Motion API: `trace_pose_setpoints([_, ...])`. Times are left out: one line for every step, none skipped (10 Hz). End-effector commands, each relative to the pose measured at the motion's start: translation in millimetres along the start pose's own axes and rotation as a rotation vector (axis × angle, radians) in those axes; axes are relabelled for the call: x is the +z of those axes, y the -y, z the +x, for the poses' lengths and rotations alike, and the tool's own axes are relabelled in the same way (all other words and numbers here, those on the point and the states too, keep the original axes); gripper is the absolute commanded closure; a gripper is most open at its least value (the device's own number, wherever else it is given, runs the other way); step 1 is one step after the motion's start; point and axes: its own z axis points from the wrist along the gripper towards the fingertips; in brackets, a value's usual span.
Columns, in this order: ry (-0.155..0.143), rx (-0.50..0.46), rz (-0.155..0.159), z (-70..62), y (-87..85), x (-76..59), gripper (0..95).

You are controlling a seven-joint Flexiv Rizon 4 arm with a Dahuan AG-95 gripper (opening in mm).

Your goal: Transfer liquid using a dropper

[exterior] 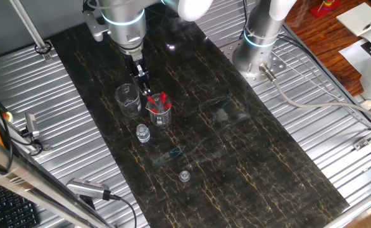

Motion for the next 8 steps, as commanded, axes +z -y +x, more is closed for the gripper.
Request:
trace_pose_setpoints([-0.001,0.0,0.0,0.1,0.0,-0.1,0.0])
trace_pose_setpoints([-0.04,-0.127,-0.003,0.1,0.0,-0.1,95.0])
trace_pose_setpoints([-0.042,-0.128,-0.001,0.2,-0.1,-0.4,95.0])
trace_pose_setpoints([-0.043,-0.128,-0.001,0.2,-0.1,-0.7,95.0])
trace_pose_setpoints([-0.043,-0.129,-0.001,0.3,-0.2,-1.0,95.0])
trace_pose_setpoints([-0.043,-0.13,-0.001,0.4,-0.4,-1.6,95.0])
trace_pose_setpoints([-0.044,-0.13,-0.001,0.4,-0.4,-1.7,95.0])
trace_pose_setpoints([-0.044,-0.131,-0.001,0.4,-0.4,-1.7,95.0])
